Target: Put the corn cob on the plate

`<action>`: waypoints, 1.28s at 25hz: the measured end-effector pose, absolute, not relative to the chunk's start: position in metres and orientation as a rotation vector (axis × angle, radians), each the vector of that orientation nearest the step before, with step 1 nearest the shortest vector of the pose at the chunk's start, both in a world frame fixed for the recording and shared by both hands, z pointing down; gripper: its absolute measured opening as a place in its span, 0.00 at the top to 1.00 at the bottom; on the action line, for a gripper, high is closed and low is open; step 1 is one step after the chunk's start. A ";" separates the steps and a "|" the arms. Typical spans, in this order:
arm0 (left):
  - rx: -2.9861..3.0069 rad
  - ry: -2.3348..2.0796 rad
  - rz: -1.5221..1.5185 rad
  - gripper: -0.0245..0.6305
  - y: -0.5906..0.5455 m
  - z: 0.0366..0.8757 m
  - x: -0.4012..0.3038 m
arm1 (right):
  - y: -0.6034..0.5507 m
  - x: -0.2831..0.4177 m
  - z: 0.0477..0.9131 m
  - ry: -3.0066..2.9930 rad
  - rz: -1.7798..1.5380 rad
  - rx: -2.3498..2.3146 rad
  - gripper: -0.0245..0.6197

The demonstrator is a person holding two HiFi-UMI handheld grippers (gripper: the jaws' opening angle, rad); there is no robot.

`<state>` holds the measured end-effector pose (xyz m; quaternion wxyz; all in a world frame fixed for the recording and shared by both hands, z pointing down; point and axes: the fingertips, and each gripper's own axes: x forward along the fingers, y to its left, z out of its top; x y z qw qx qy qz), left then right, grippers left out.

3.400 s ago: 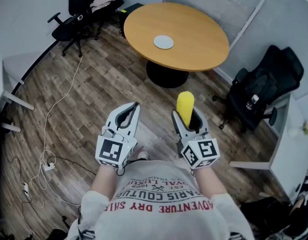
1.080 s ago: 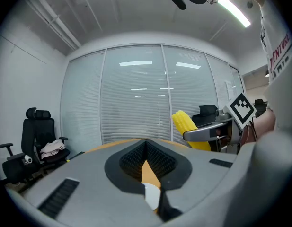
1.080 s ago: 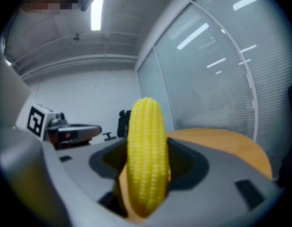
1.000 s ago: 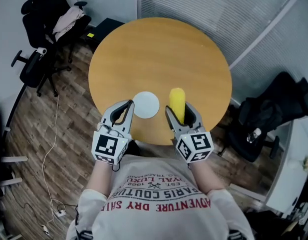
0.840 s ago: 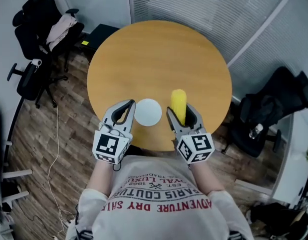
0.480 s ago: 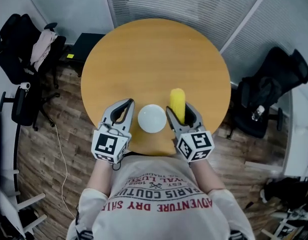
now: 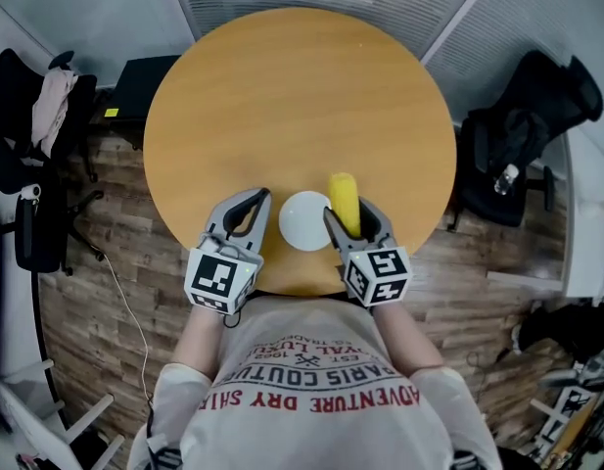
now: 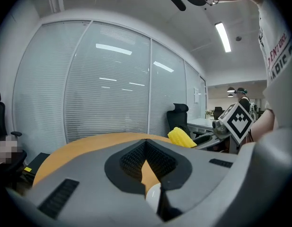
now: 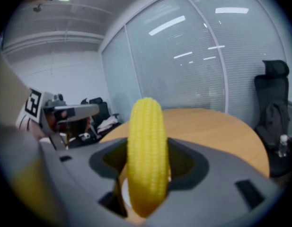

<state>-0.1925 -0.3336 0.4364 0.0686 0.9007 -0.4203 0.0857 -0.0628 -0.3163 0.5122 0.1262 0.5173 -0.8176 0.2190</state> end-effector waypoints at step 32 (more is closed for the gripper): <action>2.614 -1.189 0.291 0.91 -0.323 0.512 -0.222 | -0.294 -0.110 0.698 -1.975 0.911 1.204 0.55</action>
